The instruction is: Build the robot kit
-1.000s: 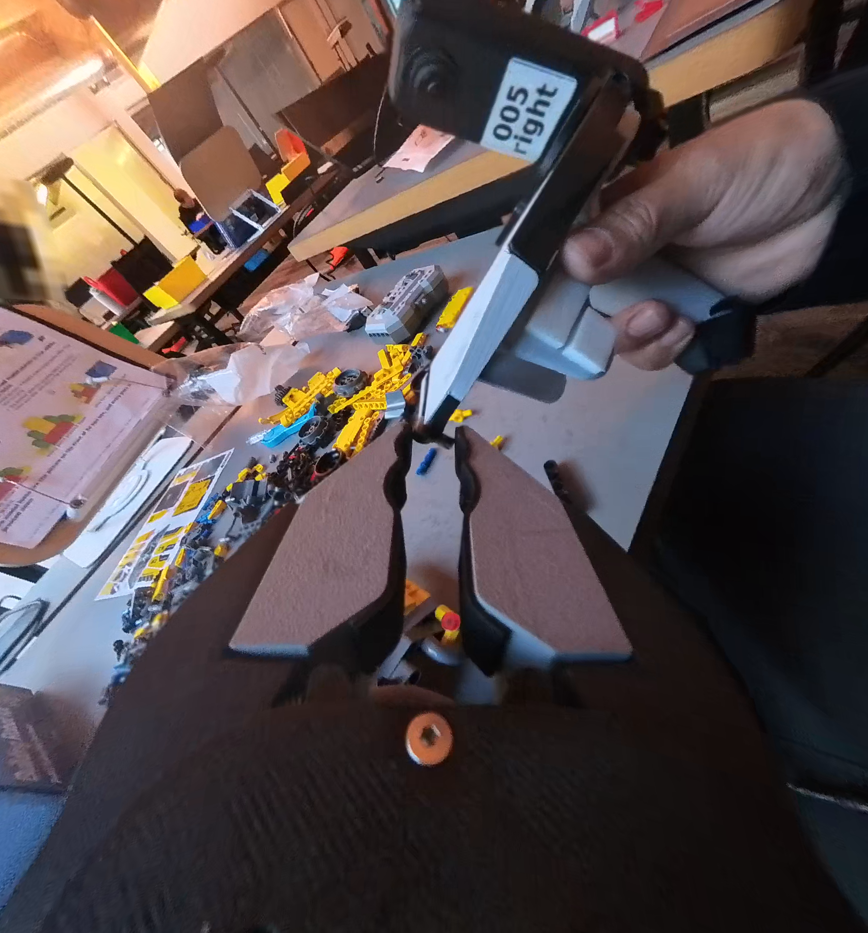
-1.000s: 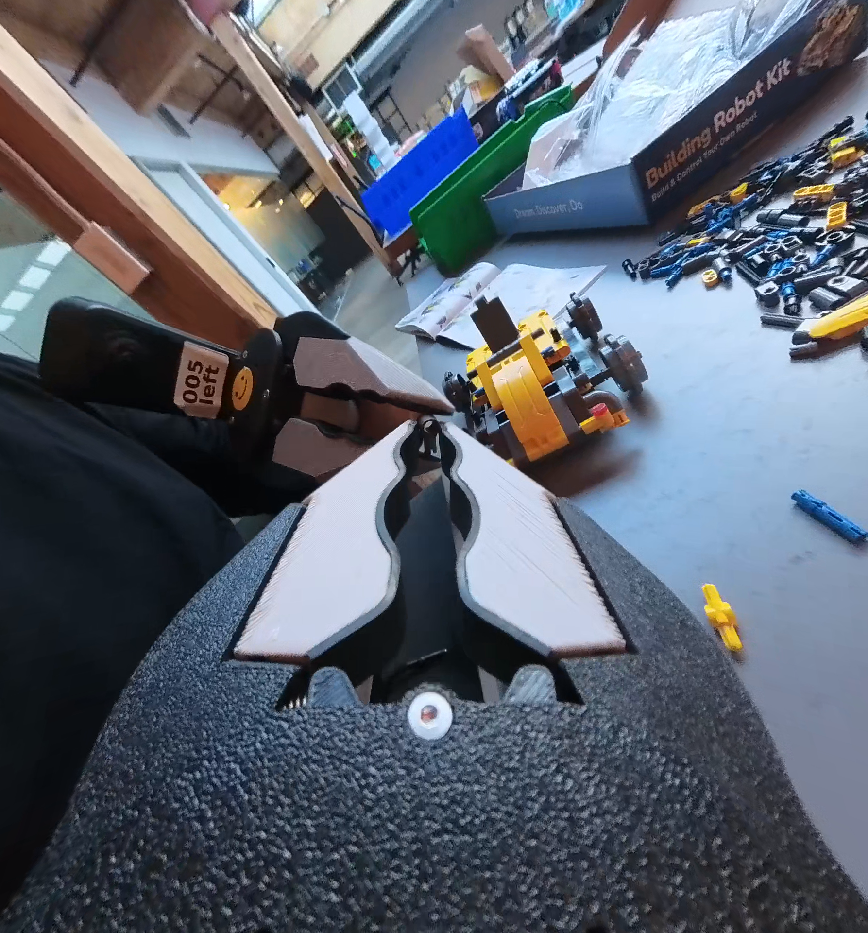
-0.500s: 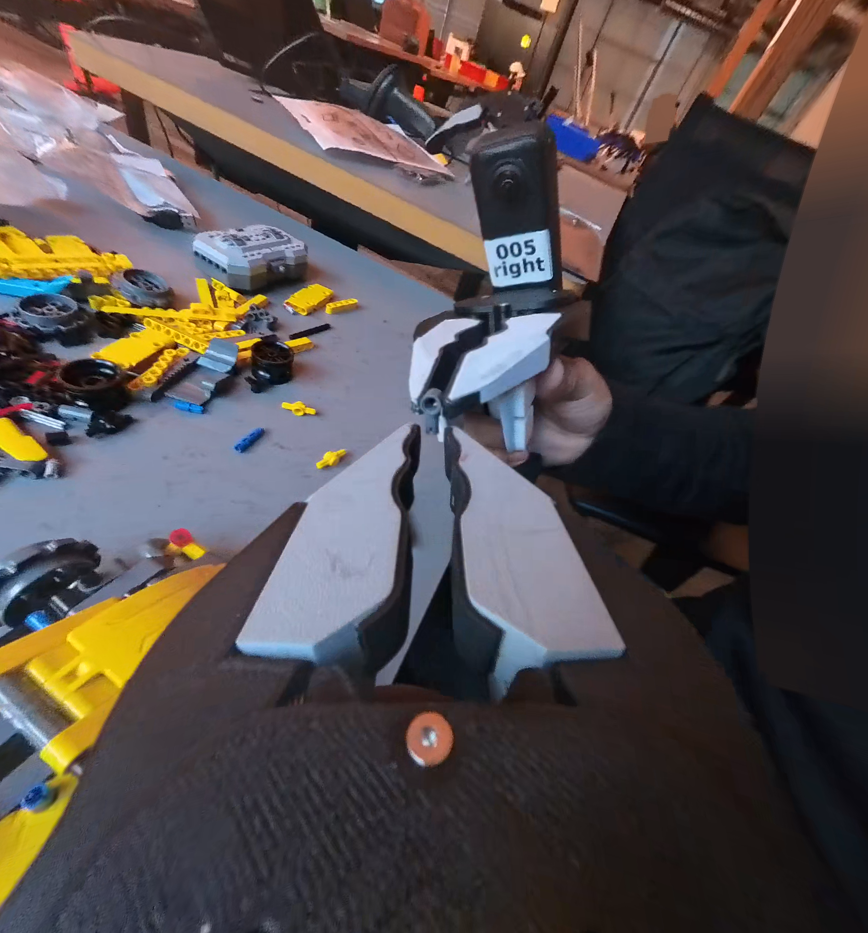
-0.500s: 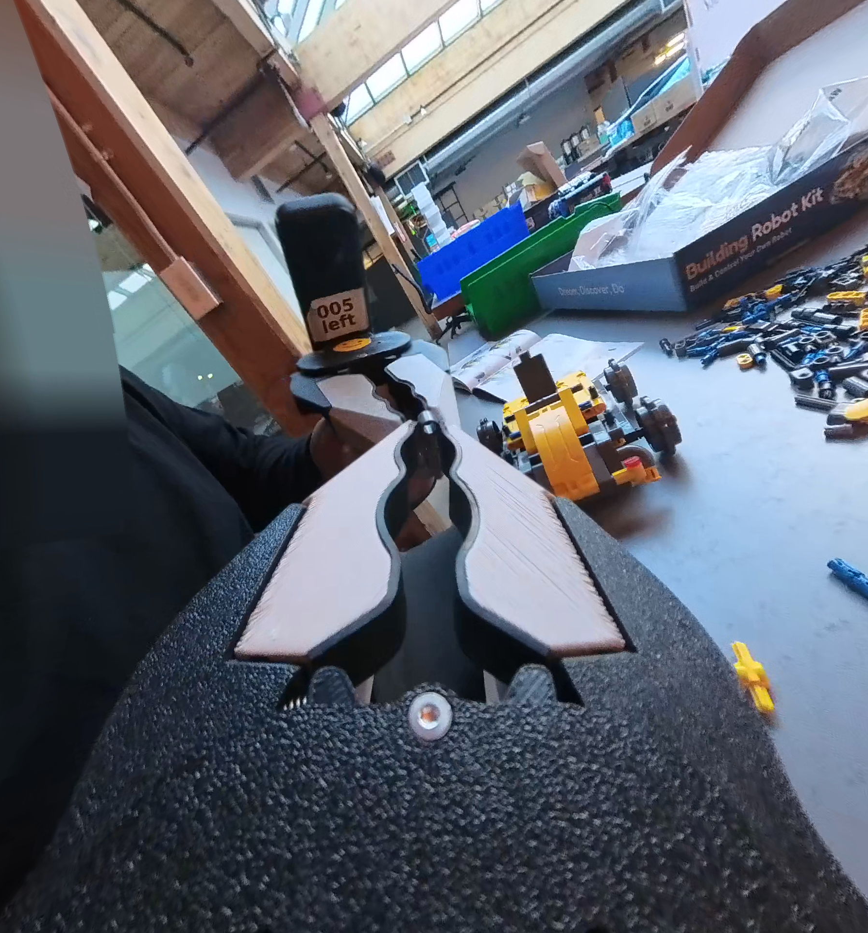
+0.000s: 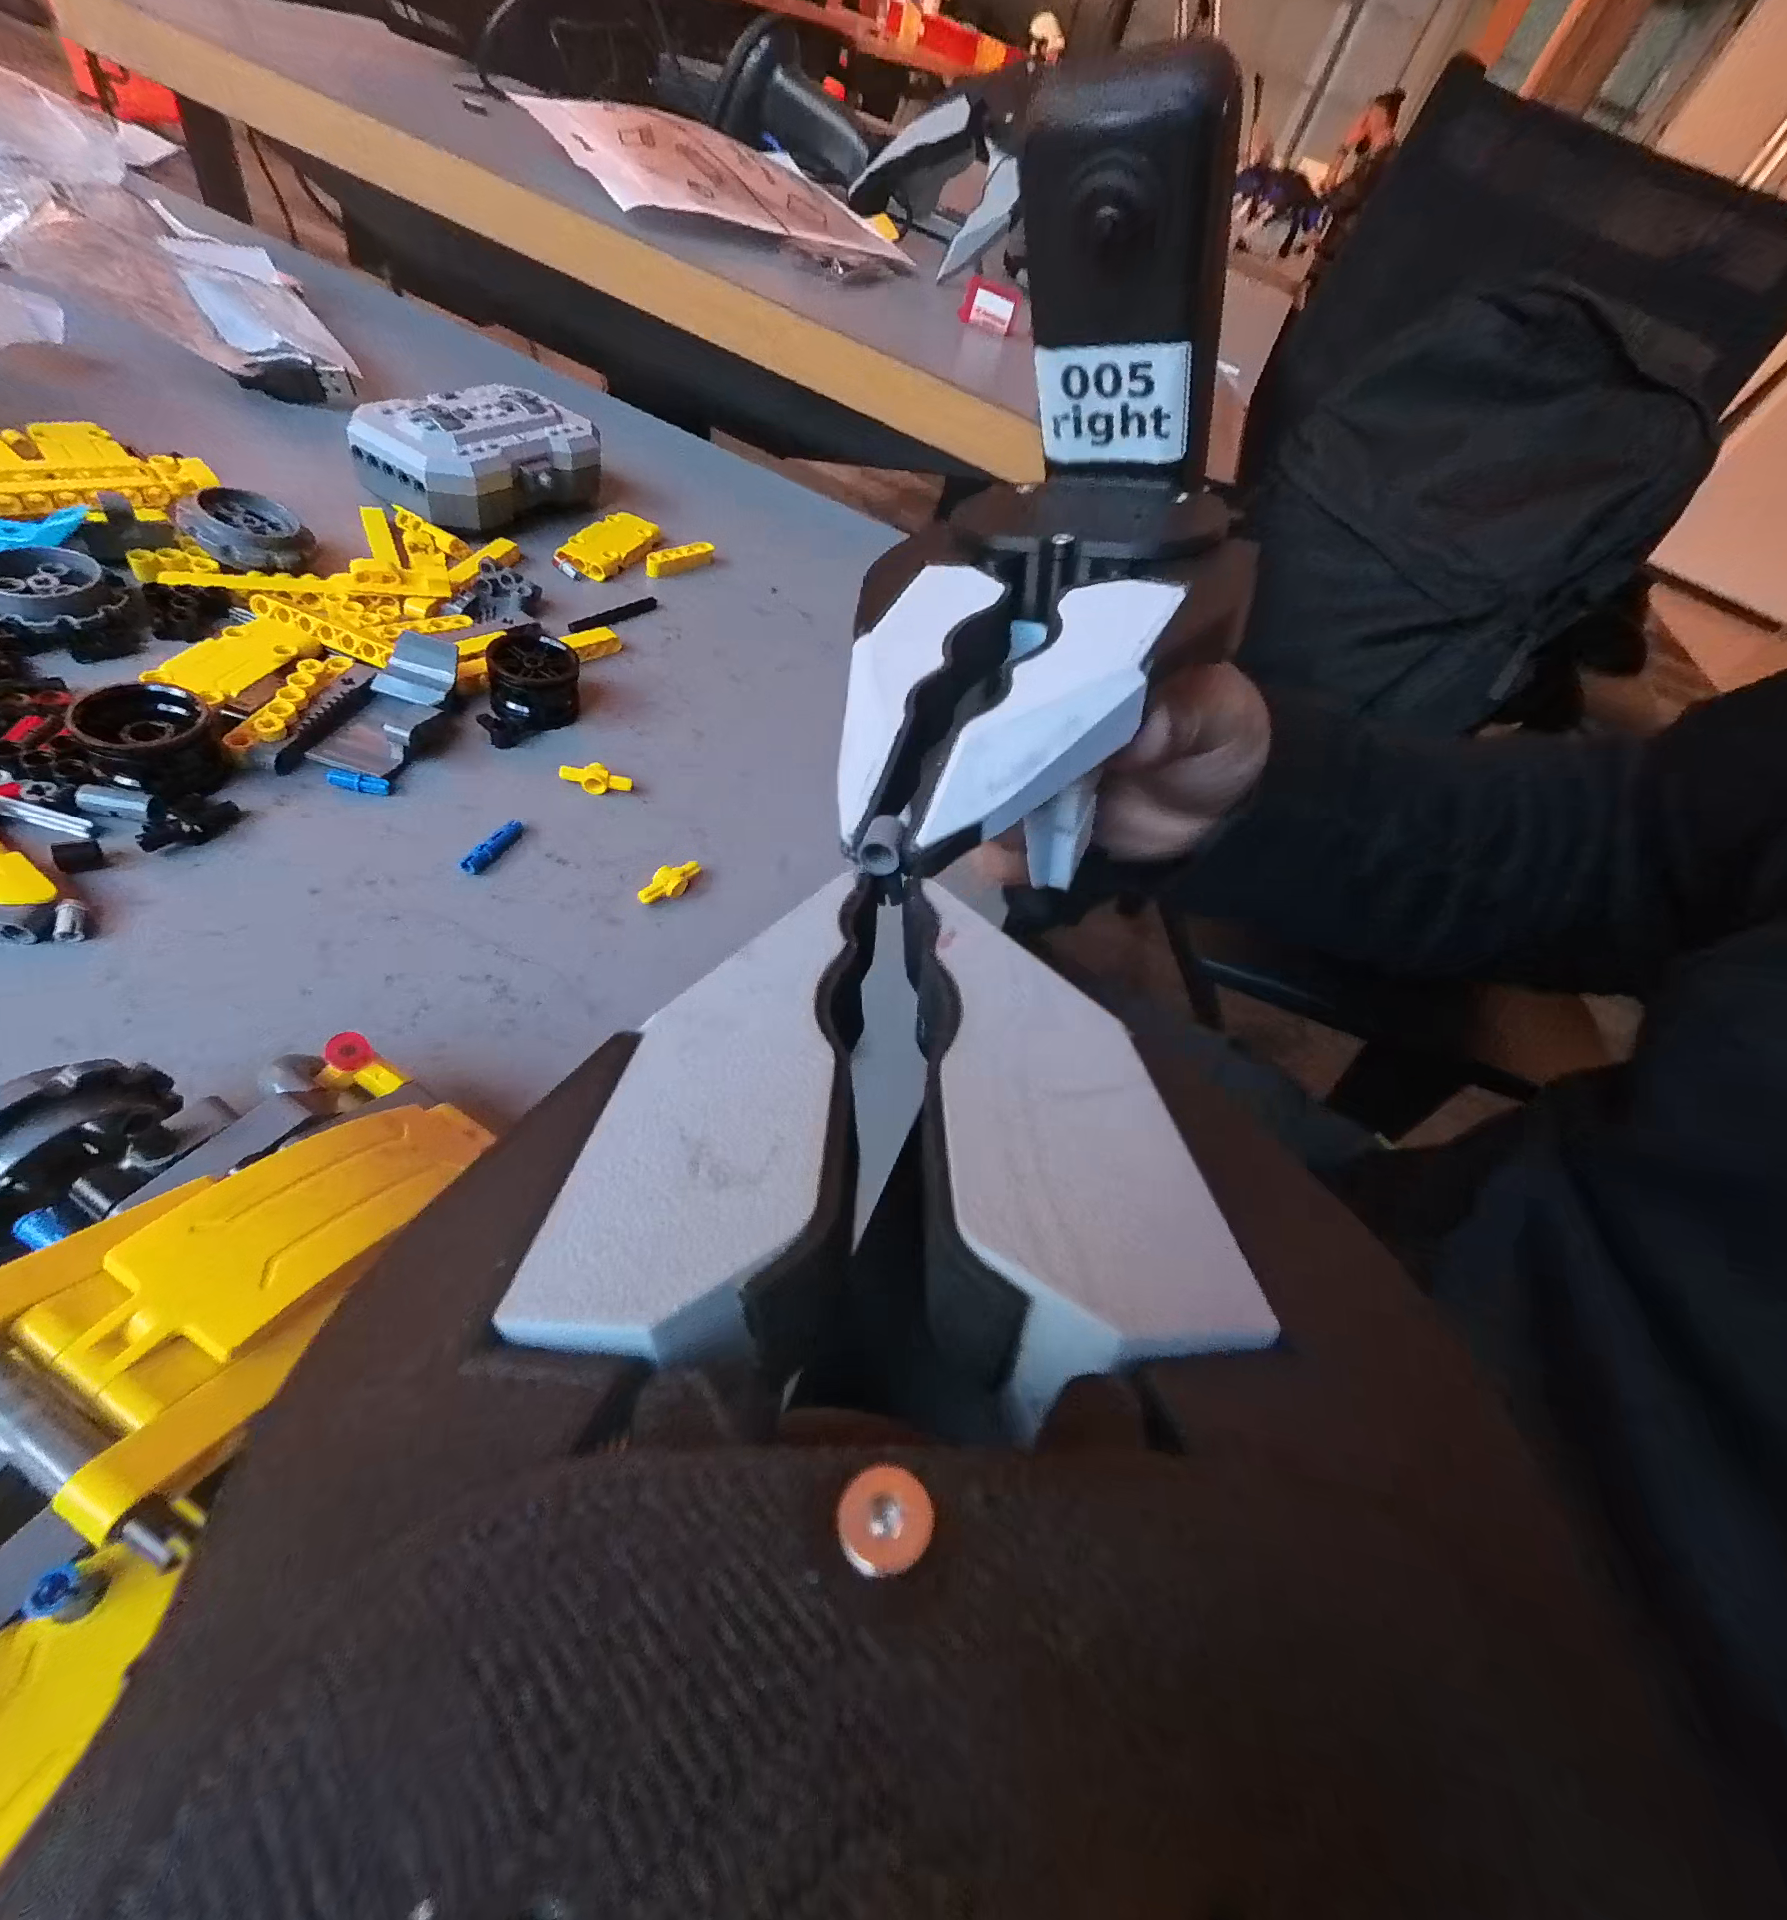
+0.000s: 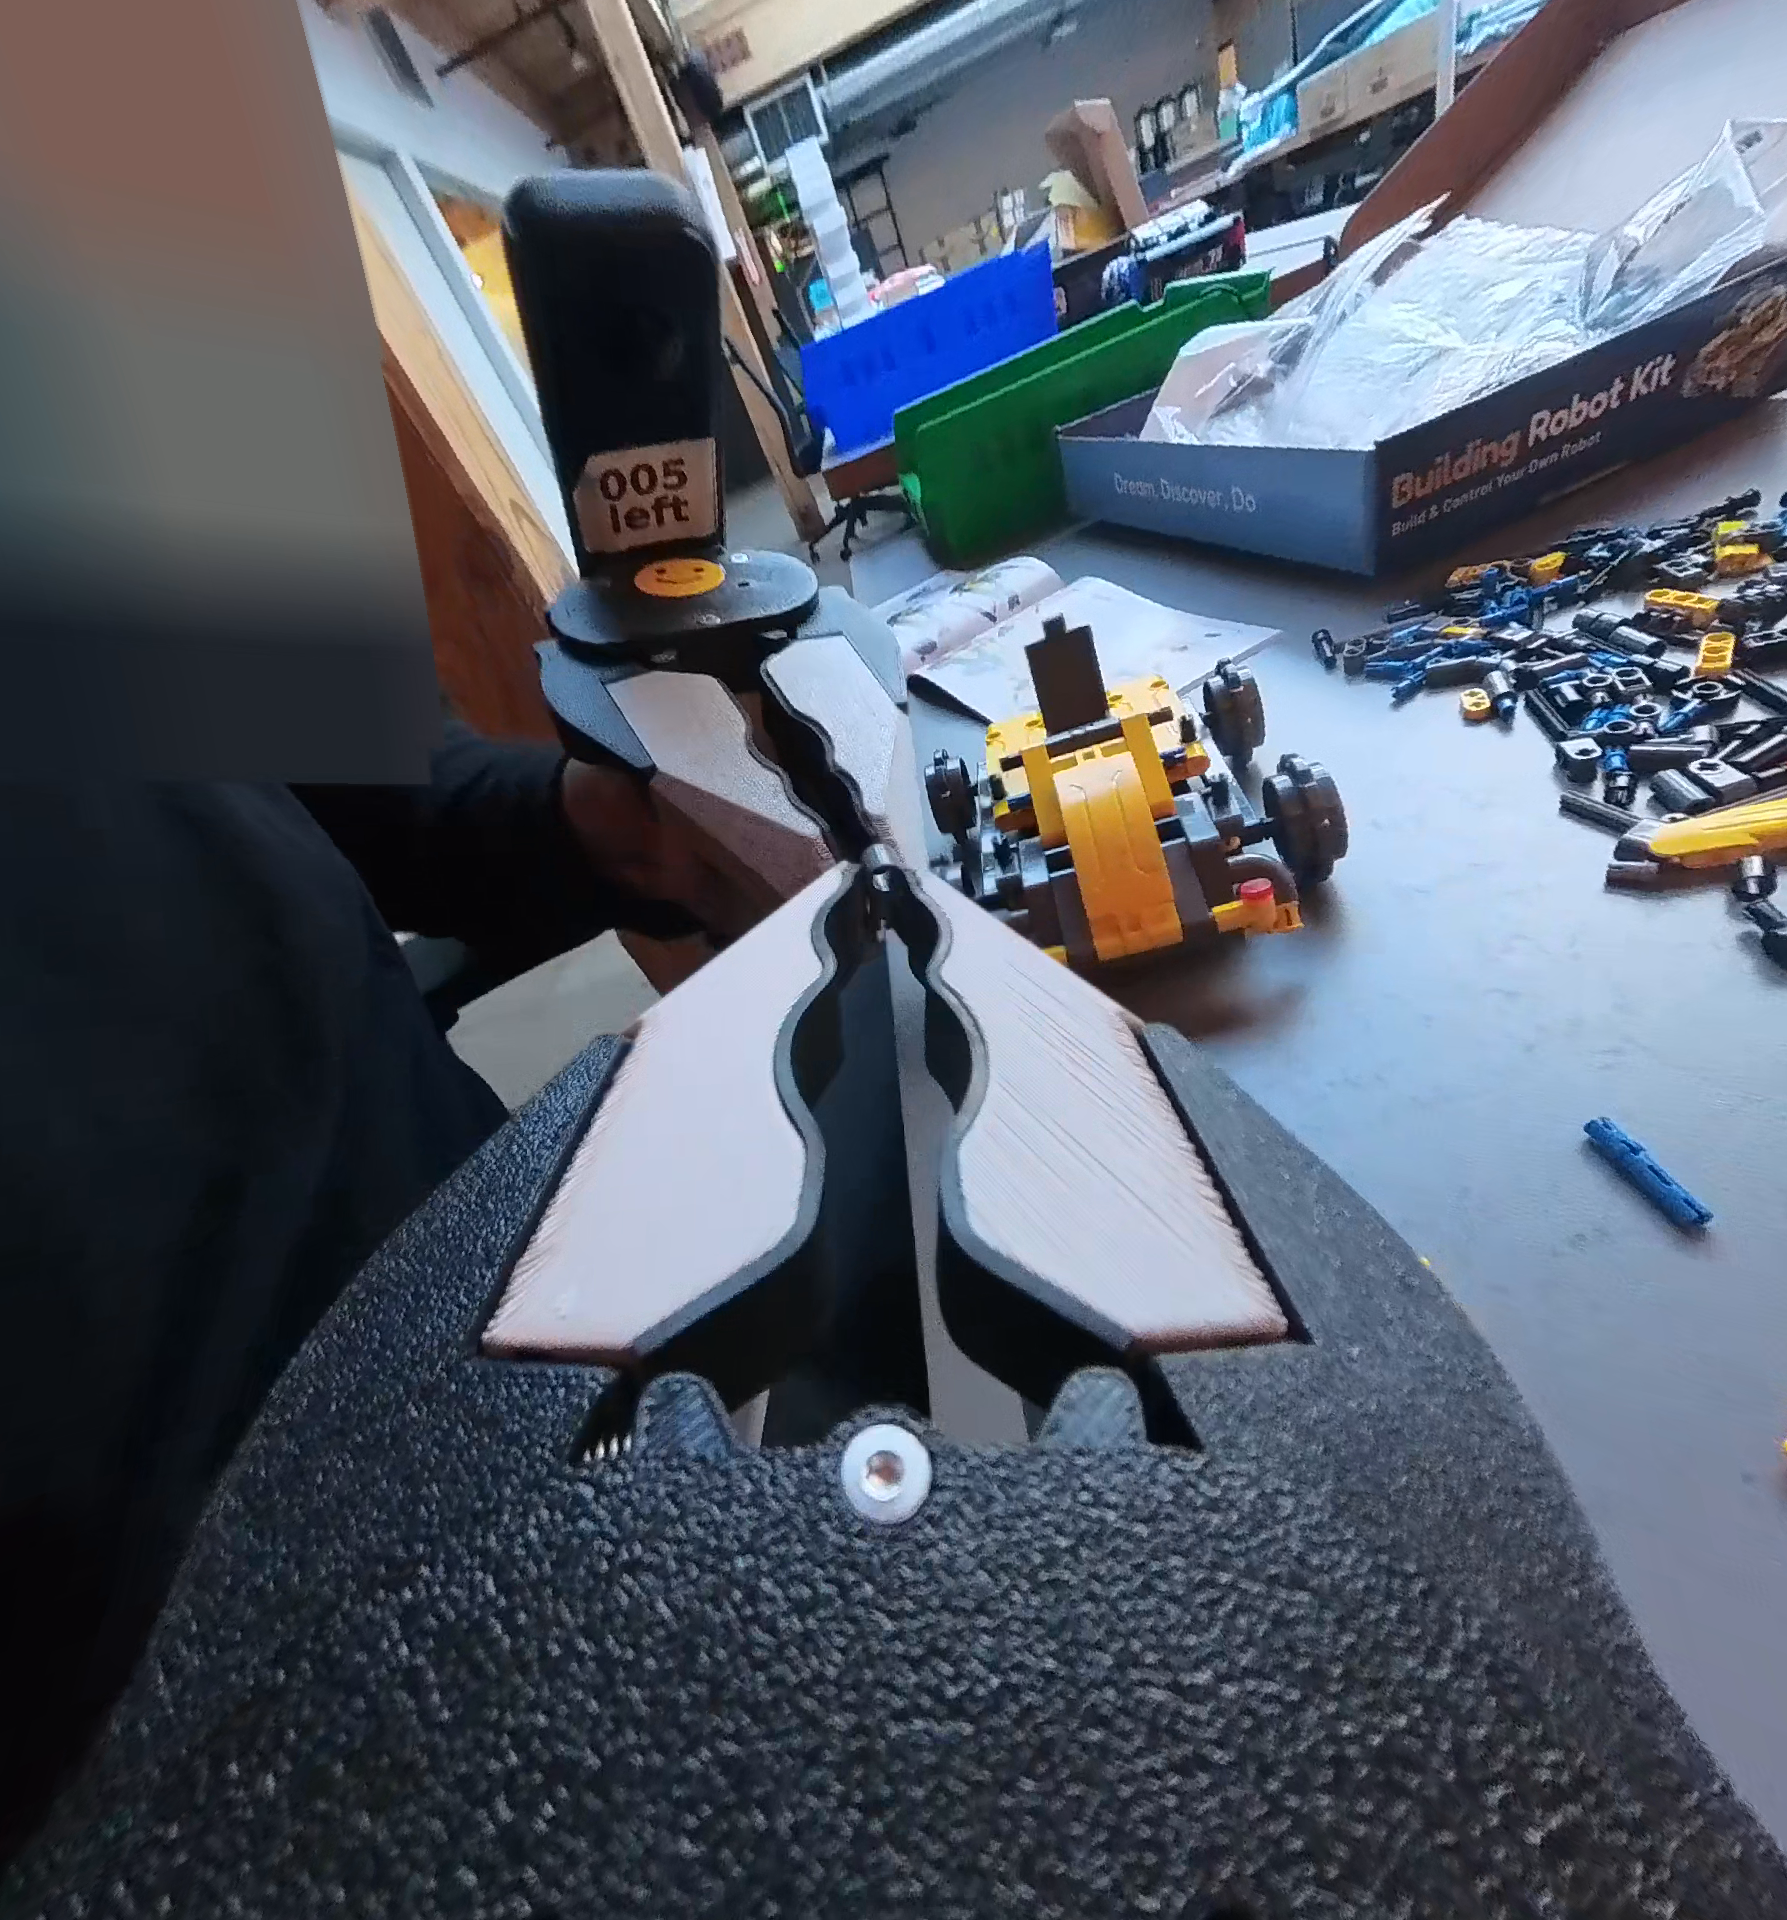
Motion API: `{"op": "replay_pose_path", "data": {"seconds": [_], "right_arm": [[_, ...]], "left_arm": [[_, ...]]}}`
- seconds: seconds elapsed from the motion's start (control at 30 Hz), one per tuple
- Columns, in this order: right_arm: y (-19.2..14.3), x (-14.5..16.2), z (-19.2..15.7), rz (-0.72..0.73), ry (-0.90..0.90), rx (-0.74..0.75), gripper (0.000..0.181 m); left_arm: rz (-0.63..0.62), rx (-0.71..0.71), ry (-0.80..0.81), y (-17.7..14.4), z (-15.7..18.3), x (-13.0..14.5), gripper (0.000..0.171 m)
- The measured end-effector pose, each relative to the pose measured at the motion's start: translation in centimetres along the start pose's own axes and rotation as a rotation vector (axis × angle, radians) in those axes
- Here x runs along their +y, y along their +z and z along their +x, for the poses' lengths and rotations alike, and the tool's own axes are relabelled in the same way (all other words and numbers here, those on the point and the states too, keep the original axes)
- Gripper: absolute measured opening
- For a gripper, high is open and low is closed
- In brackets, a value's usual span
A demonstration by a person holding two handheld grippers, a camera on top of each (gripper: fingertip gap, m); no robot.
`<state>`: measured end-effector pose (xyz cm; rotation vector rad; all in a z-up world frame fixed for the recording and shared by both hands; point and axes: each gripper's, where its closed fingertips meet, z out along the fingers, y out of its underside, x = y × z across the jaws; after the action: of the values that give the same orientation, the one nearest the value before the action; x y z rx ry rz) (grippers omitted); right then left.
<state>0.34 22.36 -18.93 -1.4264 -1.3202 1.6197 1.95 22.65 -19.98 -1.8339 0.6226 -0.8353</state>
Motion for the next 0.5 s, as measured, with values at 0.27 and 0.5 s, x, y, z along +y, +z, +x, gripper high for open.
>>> {"op": "replay_pose_path", "data": {"seconds": [0.27, 0.5], "right_arm": [[1.0, 0.7, 0.0, -0.113, -0.053, 0.029, 0.015], [-4.7, 1.1, 5.8, -0.230, -0.099, 0.344, 0.016]], "left_arm": [[-0.027, -0.032, 0.058, -1.1, -0.7, 1.4, 0.002], [-0.072, -0.116, 0.090, -2.0, -2.6, 3.8, 0.002]]}}
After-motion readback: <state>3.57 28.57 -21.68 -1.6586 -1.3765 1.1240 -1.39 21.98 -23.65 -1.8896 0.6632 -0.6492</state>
